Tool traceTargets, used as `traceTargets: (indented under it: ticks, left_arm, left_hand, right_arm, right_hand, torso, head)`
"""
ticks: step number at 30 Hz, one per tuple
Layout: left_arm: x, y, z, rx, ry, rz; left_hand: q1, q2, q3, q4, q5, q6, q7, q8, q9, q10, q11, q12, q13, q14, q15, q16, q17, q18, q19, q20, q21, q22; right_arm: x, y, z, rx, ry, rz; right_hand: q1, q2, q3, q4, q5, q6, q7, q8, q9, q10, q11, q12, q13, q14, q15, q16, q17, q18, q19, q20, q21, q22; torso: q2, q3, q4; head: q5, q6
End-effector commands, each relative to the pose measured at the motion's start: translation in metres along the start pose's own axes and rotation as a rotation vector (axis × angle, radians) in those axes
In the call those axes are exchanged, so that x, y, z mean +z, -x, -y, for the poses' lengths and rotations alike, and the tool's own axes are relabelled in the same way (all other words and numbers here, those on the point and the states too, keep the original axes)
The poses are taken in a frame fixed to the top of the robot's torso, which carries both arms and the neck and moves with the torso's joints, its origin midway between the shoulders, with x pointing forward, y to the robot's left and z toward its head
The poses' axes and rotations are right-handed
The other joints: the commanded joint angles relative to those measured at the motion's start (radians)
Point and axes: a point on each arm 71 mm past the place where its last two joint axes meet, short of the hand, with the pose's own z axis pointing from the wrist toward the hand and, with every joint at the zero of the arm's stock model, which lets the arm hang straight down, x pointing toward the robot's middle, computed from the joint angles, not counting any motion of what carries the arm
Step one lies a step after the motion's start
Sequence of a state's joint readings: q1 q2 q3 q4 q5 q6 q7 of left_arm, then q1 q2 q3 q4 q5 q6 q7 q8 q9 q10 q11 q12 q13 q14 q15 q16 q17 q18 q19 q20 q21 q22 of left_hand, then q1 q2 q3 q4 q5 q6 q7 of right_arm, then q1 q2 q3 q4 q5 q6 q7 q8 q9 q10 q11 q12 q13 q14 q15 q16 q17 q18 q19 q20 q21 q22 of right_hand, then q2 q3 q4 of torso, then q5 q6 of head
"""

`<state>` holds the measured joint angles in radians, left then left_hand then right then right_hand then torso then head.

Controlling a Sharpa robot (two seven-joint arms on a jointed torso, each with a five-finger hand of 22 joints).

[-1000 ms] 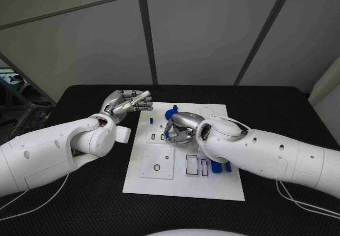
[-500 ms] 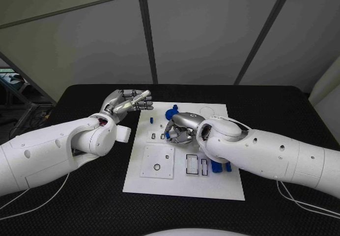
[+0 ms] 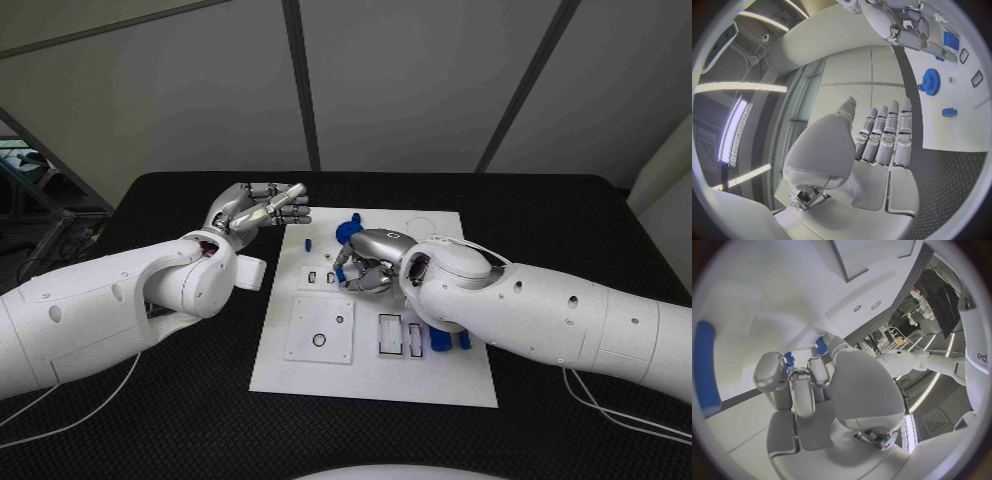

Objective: Assemble the parts on the task board

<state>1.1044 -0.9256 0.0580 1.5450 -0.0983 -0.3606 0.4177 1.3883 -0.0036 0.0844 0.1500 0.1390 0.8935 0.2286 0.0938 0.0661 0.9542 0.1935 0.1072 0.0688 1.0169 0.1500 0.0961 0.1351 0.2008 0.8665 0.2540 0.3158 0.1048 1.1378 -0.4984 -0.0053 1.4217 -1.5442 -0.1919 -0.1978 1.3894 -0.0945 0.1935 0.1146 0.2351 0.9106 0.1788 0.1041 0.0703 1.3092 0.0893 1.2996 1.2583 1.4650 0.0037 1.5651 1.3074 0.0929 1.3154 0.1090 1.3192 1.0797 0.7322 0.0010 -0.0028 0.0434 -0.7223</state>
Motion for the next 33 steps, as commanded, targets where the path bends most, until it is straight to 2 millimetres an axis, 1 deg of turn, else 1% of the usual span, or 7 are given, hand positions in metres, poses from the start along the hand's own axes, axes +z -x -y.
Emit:
traceTargets:
  ticks: [1, 9, 14, 22, 28, 31, 33]
  left_arm:
    - [0.001, -0.001, 0.002, -0.005, -0.011, -0.011]
    - [0.001, -0.001, 0.002, -0.005, -0.011, -0.011]
    - [0.001, 0.001, 0.0, -0.002, 0.001, -0.008]
    - [0.001, 0.004, -0.003, 0.093, 0.04, -0.046]
    - [0.0, 0.007, -0.007, 0.234, 0.14, -0.115]
    - [0.005, 0.006, -0.005, 0.346, 0.214, -0.178]
    - [0.007, 0.003, -0.003, 0.437, 0.268, -0.223]
  left_hand:
    - [0.004, 0.01, 0.0, -0.005, -0.004, 0.005, 0.018, -0.007, 0.0, 0.004, 0.002, -0.003, 0.0, 0.001, 0.001, -0.006, 0.002, -0.018, 0.006, 0.001, -0.003, -0.001]
    - [0.004, 0.01, 0.0, -0.005, -0.004, 0.005, 0.018, -0.007, 0.0, 0.004, 0.002, -0.003, 0.0, 0.001, 0.001, -0.006, 0.002, -0.018, 0.006, 0.001, -0.003, -0.001]
    - [0.003, 0.008, 0.0, -0.01, -0.004, 0.007, 0.015, -0.008, 0.0, 0.007, 0.0, -0.004, 0.001, 0.016, -0.003, -0.002, 0.007, -0.017, 0.014, -0.001, 0.0, -0.001]
    - [-0.007, -0.013, -0.019, -0.036, -0.01, 0.054, -0.022, -0.002, 0.003, 0.101, -0.045, 0.022, 0.012, 0.216, -0.064, 0.09, 0.08, -0.017, 0.166, -0.061, 0.085, 0.034]
    - [-0.08, -0.023, -0.065, 0.016, -0.012, 0.149, -0.072, 0.039, 0.025, 0.28, -0.112, 0.103, 0.07, 0.454, -0.14, 0.32, 0.254, -0.019, 0.343, -0.135, 0.246, 0.12]
    - [-0.107, -0.027, -0.098, 0.052, -0.013, 0.16, -0.096, 0.058, 0.044, 0.323, -0.136, 0.18, 0.143, 0.457, -0.158, 0.623, 0.548, -0.021, 0.357, -0.161, 0.34, 0.186]
    - [-0.107, -0.027, -0.117, 0.07, -0.014, 0.163, -0.101, 0.078, 0.065, 0.32, -0.141, 0.248, 0.213, 0.444, -0.173, 0.827, 0.752, -0.038, 0.362, -0.166, 0.457, 0.314]
  right_arm:
    - [-0.001, -0.002, 0.002, -0.007, -0.015, -0.003]
    - [-0.001, -0.002, 0.002, -0.007, -0.015, -0.003]
    - [-0.015, 0.009, -0.004, 0.038, 0.071, 0.116]
    - [-0.049, 0.03, -0.003, 0.15, 0.241, 0.222]
    - [-0.073, 0.056, 0.014, 0.298, 0.257, 0.237]
    - [-0.083, 0.073, 0.031, 0.4, 0.218, 0.267]
    - [-0.089, 0.083, 0.044, 0.459, 0.187, 0.294]
  right_hand:
    - [-0.006, -0.005, -0.007, 0.0, -0.005, -0.006, -0.003, -0.004, -0.001, -0.005, -0.001, -0.005, -0.001, 0.106, 0.008, 0.006, 0.263, 0.001, 0.001, 0.007, -0.004, -0.002]
    - [-0.006, -0.005, -0.007, 0.0, -0.005, -0.006, -0.003, -0.004, -0.001, -0.005, -0.001, -0.005, -0.001, 0.106, 0.008, 0.006, 0.263, 0.001, 0.001, 0.007, -0.004, -0.002]
    - [-0.039, -0.035, -0.065, 0.025, -0.014, -0.047, 0.006, -0.012, 0.0, -0.016, 0.008, -0.007, -0.008, 0.105, 0.017, 0.004, 0.26, 0.004, -0.006, 0.015, -0.012, -0.014]
    - [-0.001, -0.028, -0.086, 0.025, -0.019, -0.07, 0.012, -0.012, 0.002, -0.035, 0.015, -0.017, -0.022, 0.092, 0.023, -0.017, 0.215, 0.013, -0.037, 0.022, -0.042, -0.062]
    - [0.039, -0.002, -0.079, 0.006, 0.002, 0.001, -0.006, 0.032, 0.014, -0.122, -0.003, -0.117, -0.131, 0.057, 0.008, -0.08, 0.103, 0.045, -0.139, 0.012, -0.15, -0.235]
    - [0.044, 0.004, -0.079, 0.003, 0.002, 0.021, -0.015, 0.04, 0.014, -0.174, -0.01, -0.206, -0.226, 0.034, -0.001, -0.126, 0.034, 0.059, -0.189, 0.004, -0.213, -0.323]
    - [0.05, 0.013, -0.065, 0.006, 0.001, 0.035, -0.02, 0.04, 0.01, -0.28, -0.014, -0.43, -0.45, -0.044, -0.006, -0.276, -0.159, 0.091, -0.316, -0.001, -0.37, -0.526]
  torso:
    - [0.0, 0.0003, -0.0003]
    - [0.0, 0.0003, -0.0003]
    - [-0.003, 0.0016, -0.0017]
    - [-0.008, 0.0014, -0.0048]
    - [-0.02, 0.0038, -0.0054]
    - [-0.028, 0.005, -0.0054]
    - [-0.034, 0.0065, -0.0051]
  head:
    - [0.0, 0.0]
    - [0.0, 0.0]
    - [0.003, 0.004]
    - [0.001, 0.019]
    - [-0.001, 0.022]
    - [0.001, 0.021]
    - [-0.001, 0.018]
